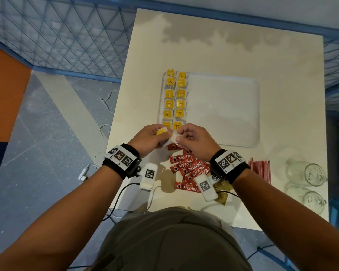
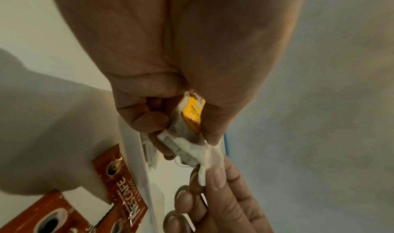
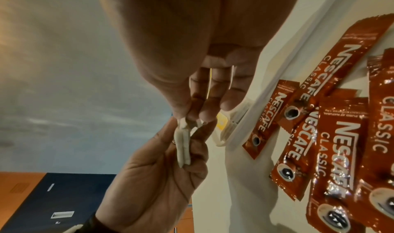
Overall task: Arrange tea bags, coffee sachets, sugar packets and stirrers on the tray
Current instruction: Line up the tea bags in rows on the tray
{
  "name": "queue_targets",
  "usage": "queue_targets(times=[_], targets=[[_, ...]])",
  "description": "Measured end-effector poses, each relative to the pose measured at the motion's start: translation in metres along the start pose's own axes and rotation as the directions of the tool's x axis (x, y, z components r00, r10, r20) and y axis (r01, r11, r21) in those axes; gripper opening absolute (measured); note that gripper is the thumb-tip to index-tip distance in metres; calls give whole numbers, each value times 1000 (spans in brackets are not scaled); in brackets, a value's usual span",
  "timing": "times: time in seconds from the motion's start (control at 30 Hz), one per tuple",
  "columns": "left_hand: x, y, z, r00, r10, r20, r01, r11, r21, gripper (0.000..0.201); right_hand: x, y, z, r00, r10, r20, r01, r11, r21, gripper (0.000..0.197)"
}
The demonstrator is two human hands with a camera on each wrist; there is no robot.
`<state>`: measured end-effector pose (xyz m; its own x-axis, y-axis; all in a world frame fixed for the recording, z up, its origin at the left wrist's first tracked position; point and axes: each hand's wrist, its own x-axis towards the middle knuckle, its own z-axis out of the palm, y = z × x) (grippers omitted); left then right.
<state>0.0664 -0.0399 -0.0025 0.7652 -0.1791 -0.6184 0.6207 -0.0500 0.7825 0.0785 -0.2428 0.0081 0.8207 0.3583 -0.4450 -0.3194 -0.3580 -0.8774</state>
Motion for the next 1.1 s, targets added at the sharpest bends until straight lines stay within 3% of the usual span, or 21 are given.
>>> queue_targets(times=[0.17,0.4,0.57,0.73,0.83,0.97,1.1], targets=[[4,-4,0,999,-29,42,29,999,14,9,1,2,-5,996,-37,79,37,999,2,7],[1,-6,-2,1000,8,25,-8,1000,5,19,4,2,-7,1000,-14,26,14,1000,21,9],[-6,-5,-1,999,-9,52,6,999,42,18,-3,-2,-7,996,-67,57,66,998,11,36],[-15,-10,1,992,-20,121,10,996,84,8,-8,5,-4,990,-126,61,135,975,-175,20],[-17,-14,2,993,-17,120,8,997,76,20,-12,8,-2,990,-136,41,141,976,-164,15],[-15,-19,0,992,-30,124,23,998,52,24,-14,8,-2,988,-127,85,137,984,-118,25],[-10,-16,0,994,-7,108,0,998,67,18,-12,4,-1,989,-134,64,141,982,-124,9]])
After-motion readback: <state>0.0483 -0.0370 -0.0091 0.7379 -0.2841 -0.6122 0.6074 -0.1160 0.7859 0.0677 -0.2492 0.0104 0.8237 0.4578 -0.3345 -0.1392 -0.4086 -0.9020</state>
